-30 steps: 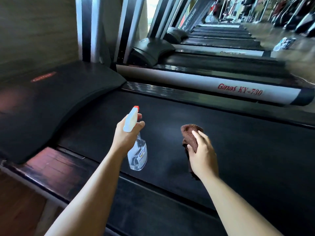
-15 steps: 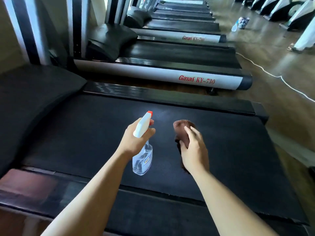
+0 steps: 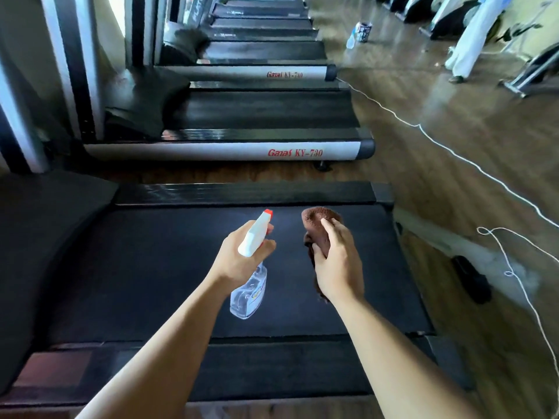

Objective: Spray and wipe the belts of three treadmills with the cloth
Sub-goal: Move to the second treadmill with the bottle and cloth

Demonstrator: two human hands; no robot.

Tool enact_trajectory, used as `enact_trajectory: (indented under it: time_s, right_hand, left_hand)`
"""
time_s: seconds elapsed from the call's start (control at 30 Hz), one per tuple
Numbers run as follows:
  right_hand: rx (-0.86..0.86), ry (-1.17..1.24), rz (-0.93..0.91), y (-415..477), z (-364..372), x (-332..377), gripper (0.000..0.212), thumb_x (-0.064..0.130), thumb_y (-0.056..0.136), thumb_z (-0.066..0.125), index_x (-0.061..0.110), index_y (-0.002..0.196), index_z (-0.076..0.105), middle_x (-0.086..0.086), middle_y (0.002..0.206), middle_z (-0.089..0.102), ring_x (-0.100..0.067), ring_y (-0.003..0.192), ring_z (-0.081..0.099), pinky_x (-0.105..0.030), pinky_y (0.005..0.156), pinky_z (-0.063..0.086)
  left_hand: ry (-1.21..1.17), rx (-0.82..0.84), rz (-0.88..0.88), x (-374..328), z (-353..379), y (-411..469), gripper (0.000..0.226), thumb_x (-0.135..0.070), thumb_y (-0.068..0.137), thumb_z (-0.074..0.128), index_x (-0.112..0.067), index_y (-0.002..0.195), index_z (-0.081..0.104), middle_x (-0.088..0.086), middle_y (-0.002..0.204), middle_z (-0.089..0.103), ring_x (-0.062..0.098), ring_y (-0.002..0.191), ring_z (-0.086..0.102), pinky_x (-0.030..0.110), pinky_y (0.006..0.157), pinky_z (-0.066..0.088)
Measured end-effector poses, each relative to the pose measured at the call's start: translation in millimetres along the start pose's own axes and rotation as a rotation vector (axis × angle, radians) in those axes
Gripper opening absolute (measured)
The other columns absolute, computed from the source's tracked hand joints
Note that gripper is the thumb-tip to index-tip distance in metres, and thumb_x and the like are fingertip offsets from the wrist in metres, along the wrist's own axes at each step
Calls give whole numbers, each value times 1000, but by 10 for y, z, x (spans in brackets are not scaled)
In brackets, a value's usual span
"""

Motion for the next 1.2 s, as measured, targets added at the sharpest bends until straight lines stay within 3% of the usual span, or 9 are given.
enact_trajectory:
  time_s: [0.17,0.27,0.37,0.5,0.7,0.9,1.07,1.2]
  right_hand:
    - [-88,-32,26,-30,-775,214,55,14,90,68,20,142,51,2,149,45,-20,133,47,-33,106,42]
    - [-142,-61,42,-80,-1206,301,53,15,91,67,19,142,51,1,149,45,-20,133,47,-30,106,40]
    - [-192,-90,68,-141,-1628,322,53,16,92,67,17,142,50,-2,149,45,-22,133,47,-34,108,42]
    - [-271,-93,125,-247,-2180,209,53,15,92,65,19,142,50,-1,150,44,-20,135,44,-30,108,36]
    - [-362,-115,201,-432,-2956,-212,52,15,91,65,18,141,51,-4,149,46,-22,135,44,-29,111,32]
    - [-398,-124,266,-533,-3684,-855,52,17,92,65,21,141,50,-1,150,44,-23,133,48,-33,108,38]
    - [-412,-146,299,-577,-4270,-1357,52,18,92,65,23,141,50,2,151,44,-21,134,47,-32,108,37]
    - [-420,-171,308,-566,-4641,-1638,52,20,92,64,24,142,50,2,150,44,-22,132,49,-34,104,42]
  left_hand:
    - [-36,81,38,-758,208,-44,21,-30,87,71,-34,107,67,-22,95,68,4,82,62,23,73,50]
    - [-59,130,82,-1229,368,-83,25,-39,82,68,-35,106,67,-20,96,68,7,85,64,30,78,53]
    - [-40,175,146,-1667,564,-128,21,-34,87,70,-35,108,66,-19,97,68,5,88,64,29,81,53]
    - [-25,238,181,-2161,901,-228,17,-27,90,70,-31,106,66,-12,96,69,8,82,63,23,72,51]
    - [-23,320,215,-2683,1618,-385,18,-26,88,71,-30,105,67,-16,100,69,2,86,62,19,76,46]
    - [-32,369,226,-3037,2561,-529,20,-24,88,72,-29,107,67,-14,100,70,0,86,62,19,77,45]
    - [-39,370,201,-3235,3301,-615,25,-31,85,71,-30,109,66,-12,101,70,10,91,64,24,78,47]
    - [-64,378,202,-3368,3741,-605,29,-41,77,67,-34,105,65,-10,96,69,13,84,63,32,78,49]
Point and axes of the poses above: each hand's wrist, its own y-axis towards the middle knuckle, its own z-axis out of the palm, x = y × z, the point moved 7 cm from there along y, towards the middle knuckle
